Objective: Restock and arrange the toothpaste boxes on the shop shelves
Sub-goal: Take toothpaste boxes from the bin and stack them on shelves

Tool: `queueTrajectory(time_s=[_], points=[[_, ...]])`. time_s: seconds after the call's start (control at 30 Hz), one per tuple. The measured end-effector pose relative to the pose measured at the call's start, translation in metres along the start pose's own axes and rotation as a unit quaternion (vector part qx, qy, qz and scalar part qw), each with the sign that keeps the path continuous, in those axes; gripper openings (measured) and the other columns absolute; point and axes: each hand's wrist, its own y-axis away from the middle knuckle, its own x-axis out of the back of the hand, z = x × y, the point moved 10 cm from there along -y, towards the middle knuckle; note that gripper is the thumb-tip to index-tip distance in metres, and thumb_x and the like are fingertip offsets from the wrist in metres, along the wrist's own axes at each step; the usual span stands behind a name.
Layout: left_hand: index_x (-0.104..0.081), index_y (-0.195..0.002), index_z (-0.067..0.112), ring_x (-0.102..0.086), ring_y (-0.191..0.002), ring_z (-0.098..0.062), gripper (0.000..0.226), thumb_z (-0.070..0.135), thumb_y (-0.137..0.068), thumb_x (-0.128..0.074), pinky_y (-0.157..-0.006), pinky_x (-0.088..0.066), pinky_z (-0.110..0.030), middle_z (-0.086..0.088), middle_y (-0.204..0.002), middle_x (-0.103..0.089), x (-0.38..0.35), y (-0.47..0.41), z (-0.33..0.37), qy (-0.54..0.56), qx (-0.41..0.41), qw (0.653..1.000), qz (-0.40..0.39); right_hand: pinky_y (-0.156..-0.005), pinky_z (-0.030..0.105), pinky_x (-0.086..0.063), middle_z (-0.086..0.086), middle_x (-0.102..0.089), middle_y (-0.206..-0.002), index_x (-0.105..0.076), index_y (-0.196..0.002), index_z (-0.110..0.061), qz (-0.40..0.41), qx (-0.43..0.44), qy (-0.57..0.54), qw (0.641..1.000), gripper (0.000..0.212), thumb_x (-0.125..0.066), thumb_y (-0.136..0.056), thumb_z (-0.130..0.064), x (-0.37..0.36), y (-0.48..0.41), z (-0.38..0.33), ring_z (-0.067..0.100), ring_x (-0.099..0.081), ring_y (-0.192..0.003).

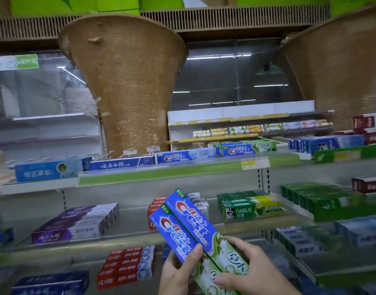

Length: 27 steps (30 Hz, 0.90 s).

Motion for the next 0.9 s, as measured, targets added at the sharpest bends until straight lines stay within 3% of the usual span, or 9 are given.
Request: queueTrajectory(time_s=[0.07,0.13,0.3,0.37,0.47,0.6,0.67,0.77,0.9], points=[[-0.066,-0.096,-0.005,-0.072,-0.063,-0.027,0.062,0.012,-0.039,-0.083,-0.052,-0.057,-0.029,-0.021,-0.081,-0.074,-0.006,-0.010,0.004,-0.014,0.006,1.000,-0.026,-0.085,0.029,-0.055,-0.003,-0.074,-0.105,-0.059,-0.117,-0.022,0.004,0.015,-0.001,1.000,0.061,-0.086,-0.064,-0.011,0.000,-0.005,-0.004,0.017,-0.070,-0.099],[-0.067,-0.095,-0.007,-0.072,-0.064,-0.027,0.049,0.008,-0.049,-0.076,-0.051,-0.056,-0.029,-0.022,-0.081,-0.074,-0.011,-0.019,0.008,-0.023,-0.003,0.999,-0.050,-0.085,0.032,-0.055,-0.001,-0.074,-0.105,-0.060,-0.117,-0.022,0.011,0.021,-0.001,1.000,0.062,-0.086,-0.061,-0.013,-0.002,-0.010,-0.007,0.019,-0.070,-0.099],[-0.069,-0.097,-0.002,-0.072,-0.079,-0.031,0.055,0.017,-0.048,-0.085,-0.064,-0.058,-0.035,-0.019,-0.089,-0.075,-0.031,-0.037,0.020,-0.008,-0.042,0.996,-0.077,-0.078,0.022,-0.054,-0.007,-0.074,-0.103,-0.062,-0.114,-0.021,0.079,0.063,0.065,0.993,0.045,-0.076,-0.071,-0.023,0.017,-0.020,-0.032,0.011,-0.070,-0.096],[-0.069,-0.097,0.000,-0.072,-0.079,-0.031,0.047,0.008,-0.055,-0.088,-0.065,-0.059,-0.037,-0.019,-0.092,-0.074,-0.046,-0.042,0.023,-0.003,-0.046,0.995,-0.090,-0.078,0.019,-0.053,-0.011,-0.074,-0.103,-0.065,-0.108,-0.021,0.109,0.076,0.079,0.988,0.031,-0.074,-0.078,-0.024,0.030,-0.021,-0.044,0.008,-0.070,-0.096],[-0.069,-0.097,-0.001,-0.072,-0.072,-0.026,0.026,0.003,-0.072,-0.073,-0.062,-0.060,-0.035,-0.018,-0.090,-0.075,-0.068,-0.048,0.022,0.031,-0.040,0.994,-0.096,-0.082,0.021,-0.054,-0.010,-0.074,-0.104,-0.069,-0.104,-0.019,0.138,0.083,0.092,0.983,0.017,-0.067,-0.087,-0.020,0.051,-0.022,-0.058,0.007,-0.069,-0.098],[-0.068,-0.099,0.006,-0.072,-0.081,-0.028,0.043,0.021,-0.060,-0.077,-0.076,-0.058,-0.042,-0.012,-0.091,-0.076,-0.097,-0.062,0.022,0.037,-0.041,0.993,-0.102,-0.077,0.021,-0.056,-0.008,-0.074,-0.100,-0.068,-0.103,-0.022,0.167,0.068,0.111,0.977,0.016,-0.064,-0.088,-0.023,0.084,-0.026,-0.070,0.006,-0.070,-0.091],[-0.068,-0.097,0.009,-0.072,-0.086,-0.030,0.038,0.020,-0.063,-0.079,-0.084,-0.056,-0.046,-0.009,-0.092,-0.076,-0.112,-0.072,0.021,0.043,-0.043,0.993,-0.103,-0.076,0.023,-0.057,-0.006,-0.074,-0.099,-0.065,-0.105,-0.024,0.179,0.072,0.123,0.973,0.018,-0.064,-0.087,-0.024,0.104,-0.029,-0.077,0.007,-0.071,-0.088],[-0.069,-0.091,0.013,-0.072,-0.085,-0.029,0.018,0.014,-0.075,-0.076,-0.081,-0.056,-0.045,-0.007,-0.090,-0.076,-0.139,-0.085,0.015,0.050,-0.042,0.992,-0.108,-0.067,0.017,-0.056,-0.006,-0.073,-0.094,-0.063,-0.107,-0.026,0.186,0.085,0.139,0.969,0.020,-0.063,-0.086,-0.024,0.133,-0.037,-0.086,0.007,-0.071,-0.083],[-0.069,-0.096,0.011,-0.072,-0.086,-0.028,0.022,0.014,-0.075,-0.075,-0.078,-0.057,-0.040,-0.008,-0.093,-0.076,-0.178,-0.100,0.005,0.073,-0.056,0.990,-0.109,-0.074,0.020,-0.057,-0.002,-0.073,-0.097,-0.064,-0.105,-0.027,0.164,0.131,0.169,0.963,0.025,-0.065,-0.080,-0.029,0.171,-0.054,-0.105,0.006,-0.069,-0.089]])
